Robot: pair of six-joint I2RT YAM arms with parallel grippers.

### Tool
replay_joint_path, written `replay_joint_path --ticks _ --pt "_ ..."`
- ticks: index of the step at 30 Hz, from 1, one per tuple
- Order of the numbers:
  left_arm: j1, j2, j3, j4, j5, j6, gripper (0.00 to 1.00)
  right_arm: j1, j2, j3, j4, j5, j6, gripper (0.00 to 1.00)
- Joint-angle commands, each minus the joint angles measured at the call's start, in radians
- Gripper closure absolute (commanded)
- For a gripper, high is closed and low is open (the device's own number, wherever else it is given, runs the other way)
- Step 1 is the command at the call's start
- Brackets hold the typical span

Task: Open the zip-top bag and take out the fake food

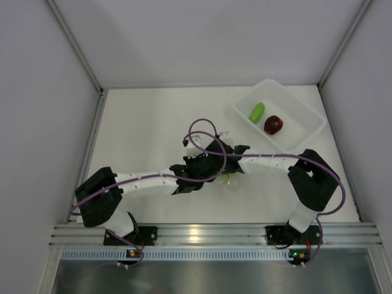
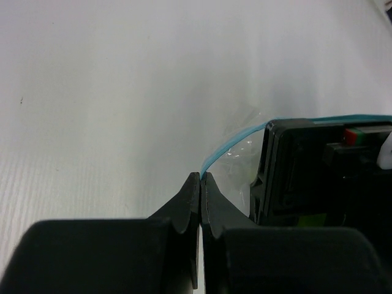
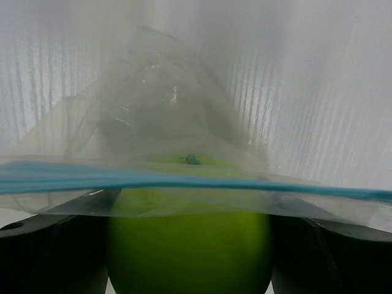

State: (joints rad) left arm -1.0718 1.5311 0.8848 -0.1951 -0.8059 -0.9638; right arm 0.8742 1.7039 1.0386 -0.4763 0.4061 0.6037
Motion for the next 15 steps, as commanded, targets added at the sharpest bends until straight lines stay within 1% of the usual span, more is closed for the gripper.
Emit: replay_joint_path --ticks 1,2,7,9,15 --pt "0.007 0.001 0.04 -0.018 0.086 0.059 1.0 -0.003 -0.088 0.053 -0.001 0.008 -0.021 0.52" --pt "0.007 -0.006 0.042 -0.018 0.12 0.062 1.0 -0.003 -0.092 0.063 -0.005 0.011 -0.028 0.53" --pt "0.006 -0.061 0.016 0.003 0.194 0.077 1.0 -0.006 -0.098 0.135 -0.022 0.017 -0.039 0.54" --pt "0.001 -0.083 0.016 0.003 0.217 0.094 1.0 -0.004 -0.098 0.153 -0.021 0.008 -0.033 0.57" --pt "-0.039 -0.146 0.0 0.013 0.214 0.114 1.0 -0.004 -0.047 0.247 -0.034 -0.018 -0.016 0.63"
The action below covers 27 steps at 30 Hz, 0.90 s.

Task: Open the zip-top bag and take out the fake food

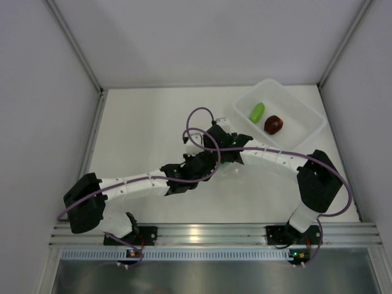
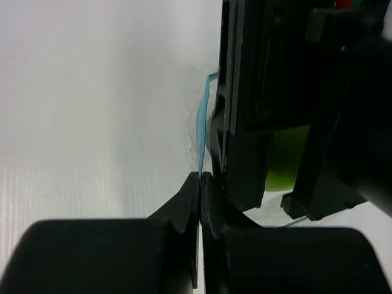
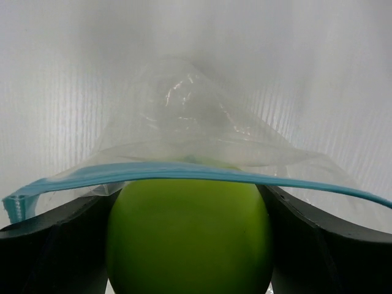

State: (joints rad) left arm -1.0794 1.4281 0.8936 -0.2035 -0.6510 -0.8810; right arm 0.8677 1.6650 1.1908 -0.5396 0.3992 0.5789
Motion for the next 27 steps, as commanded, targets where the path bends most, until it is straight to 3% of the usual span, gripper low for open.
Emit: replay_joint_path --ticks 1,6,12,19,25,27 --pt "-0.034 -0.053 -0.019 0.022 0.045 0.031 1.0 0.002 0.005 0.108 0.026 -0.02 0.01 0.64" --pt "-0.03 -0.107 -0.077 0.015 -0.027 0.037 1.0 0.004 -0.036 0.081 0.055 -0.063 0.018 0.71" --pt "0.085 -0.149 -0.15 0.0 -0.013 0.013 1.0 0.007 -0.155 -0.014 0.139 -0.291 -0.039 0.73" --pt "0.145 -0.205 -0.194 -0.005 -0.012 0.017 1.0 0.002 -0.283 -0.095 0.222 -0.376 -0.059 0.73" --pt "0.173 -0.209 -0.203 -0.005 0.027 0.016 1.0 -0.032 -0.379 -0.194 0.559 -0.676 0.025 0.75" --pt "0.182 -0.21 -0.208 -0.005 0.039 0.014 1.0 -0.039 -0.393 -0.163 0.569 -0.712 0.038 0.75"
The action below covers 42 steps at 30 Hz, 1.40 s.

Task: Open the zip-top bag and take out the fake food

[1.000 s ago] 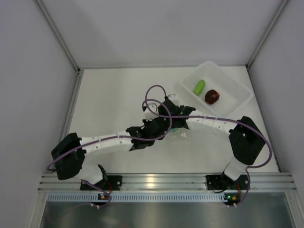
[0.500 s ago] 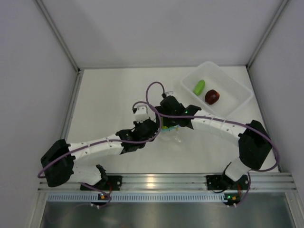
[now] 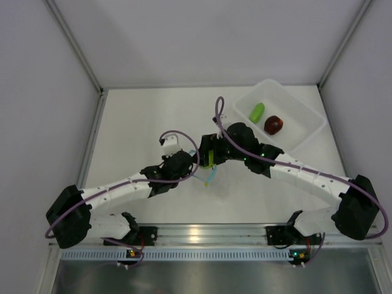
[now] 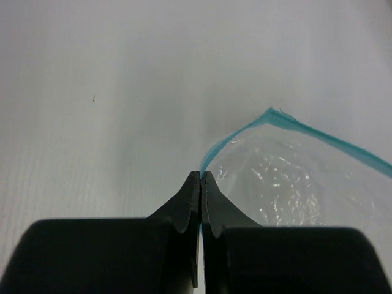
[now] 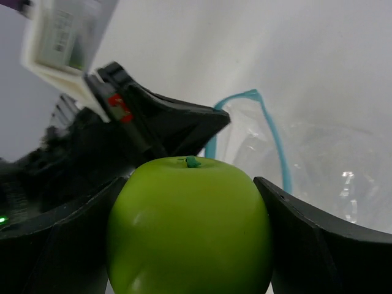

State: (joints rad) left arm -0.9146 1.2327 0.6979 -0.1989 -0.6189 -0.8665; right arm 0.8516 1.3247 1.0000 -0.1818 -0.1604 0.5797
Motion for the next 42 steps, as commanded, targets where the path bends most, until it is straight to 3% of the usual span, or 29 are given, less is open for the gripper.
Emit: replay_joint_path --ticks 1,8,11,14,18,24,27,33,34,36,37,42 --pt "0.02 -0.019 -0.014 -0.01 0.014 -0.003 1.0 -0.026 -0.059 0.038 0.196 -0.145 0.032 0.75" --pt "0.057 -0.064 -0.023 -0.011 0.056 0.011 1.0 -0.075 -0.148 0.123 -0.028 0.1 -0.029 0.74" --pt "0.097 -0.09 -0.02 -0.034 0.076 0.021 1.0 -0.189 -0.194 0.156 -0.166 0.2 -0.064 0.74" --pt "0.131 -0.124 -0.011 -0.065 0.088 0.04 1.0 -0.382 -0.197 0.196 -0.257 0.28 -0.098 0.74" --pt "0.175 -0.159 0.015 -0.108 0.119 0.076 1.0 -0.67 -0.119 0.218 -0.317 0.354 -0.122 0.7" --pt "0.259 -0.196 0.116 -0.235 0.114 0.126 1.0 -0.886 0.074 0.241 -0.305 0.394 -0.126 0.69" --pt "0.344 -0.208 0.155 -0.257 0.197 0.158 1.0 -0.927 0.197 0.288 -0.294 0.413 -0.13 0.67" --pt "0.494 -0.193 0.265 -0.335 0.274 0.222 1.0 -0.936 0.39 0.402 -0.324 0.47 -0.17 0.47" --pt "0.52 -0.185 0.281 -0.347 0.259 0.233 1.0 -0.936 0.402 0.416 -0.334 0.478 -0.175 0.36" --pt "0.537 -0.153 0.331 -0.384 0.188 0.257 1.0 -0.936 0.421 0.445 -0.352 0.483 -0.184 0.24" --pt "0.539 -0.142 0.344 -0.414 0.153 0.262 1.0 -0.936 0.421 0.451 -0.357 0.48 -0.182 0.01" --pt "0.543 -0.049 0.423 -0.456 0.024 0.322 1.0 -0.931 0.381 0.462 -0.372 0.44 -0.182 0.01"
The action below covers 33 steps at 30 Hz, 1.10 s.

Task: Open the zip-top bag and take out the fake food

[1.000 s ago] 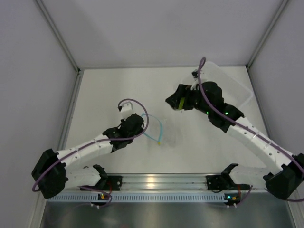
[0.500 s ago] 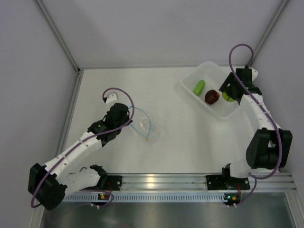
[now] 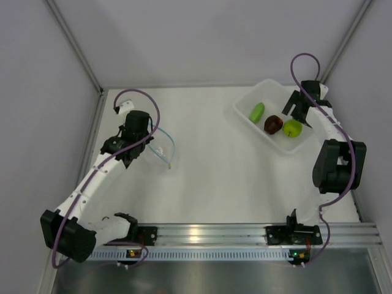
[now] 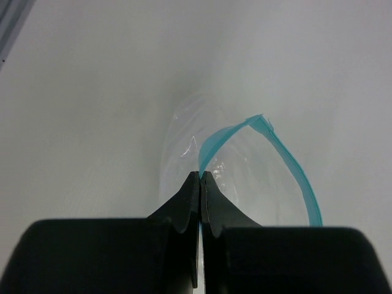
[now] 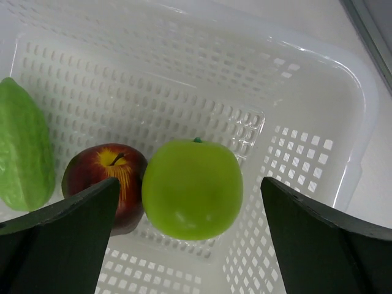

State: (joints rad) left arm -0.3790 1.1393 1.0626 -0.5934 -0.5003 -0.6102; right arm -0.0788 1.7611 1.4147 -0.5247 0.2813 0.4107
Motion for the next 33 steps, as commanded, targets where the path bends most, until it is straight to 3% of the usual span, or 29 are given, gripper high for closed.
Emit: replay_joint_path --ticks 1,7,11,14,19,22,25,28,30,31,32,33 --pt "0.009 0.062 0.095 -0.068 -0.113 0.076 1.0 0.001 -0.07 0.027 -0.023 -0.001 -0.015 0.01" --pt "0.022 0.221 0.233 -0.124 -0.234 0.138 1.0 0.04 -0.216 -0.051 -0.019 -0.037 -0.027 0.01" --pt "0.025 0.351 0.367 -0.146 -0.245 0.145 1.0 0.021 -0.408 -0.294 0.204 -0.562 0.077 0.01" --pt "0.028 0.424 0.439 -0.152 -0.277 0.174 1.0 0.013 -0.515 -0.434 0.27 -0.661 0.134 0.0" --pt "0.031 0.675 0.654 -0.164 -0.331 0.242 1.0 0.013 -0.707 -0.598 0.305 -0.737 0.152 0.01" --pt "0.041 0.842 0.776 -0.183 -0.235 0.234 1.0 0.013 -0.836 -0.626 0.286 -0.835 0.158 0.01" --pt "0.043 0.899 0.882 -0.181 -0.103 0.196 0.99 0.013 -0.911 -0.62 0.224 -0.852 0.148 0.01" --pt "0.043 0.947 0.974 -0.18 0.031 0.162 0.91 0.013 -0.988 -0.614 0.154 -0.8 0.116 0.01" --pt "0.043 0.958 1.007 -0.18 0.066 0.152 0.78 0.013 -1.018 -0.612 0.103 -0.766 0.1 0.01" --pt "0.045 0.955 1.019 -0.181 0.066 0.147 0.68 0.013 -1.038 -0.597 0.079 -0.705 0.091 0.01" --pt "0.045 0.939 1.031 -0.181 0.06 0.147 0.46 0.013 -1.043 -0.588 0.057 -0.683 0.073 0.01" --pt "0.048 0.926 1.034 -0.18 0.065 0.145 0.38 0.013 -1.045 -0.577 0.04 -0.668 0.056 0.01"
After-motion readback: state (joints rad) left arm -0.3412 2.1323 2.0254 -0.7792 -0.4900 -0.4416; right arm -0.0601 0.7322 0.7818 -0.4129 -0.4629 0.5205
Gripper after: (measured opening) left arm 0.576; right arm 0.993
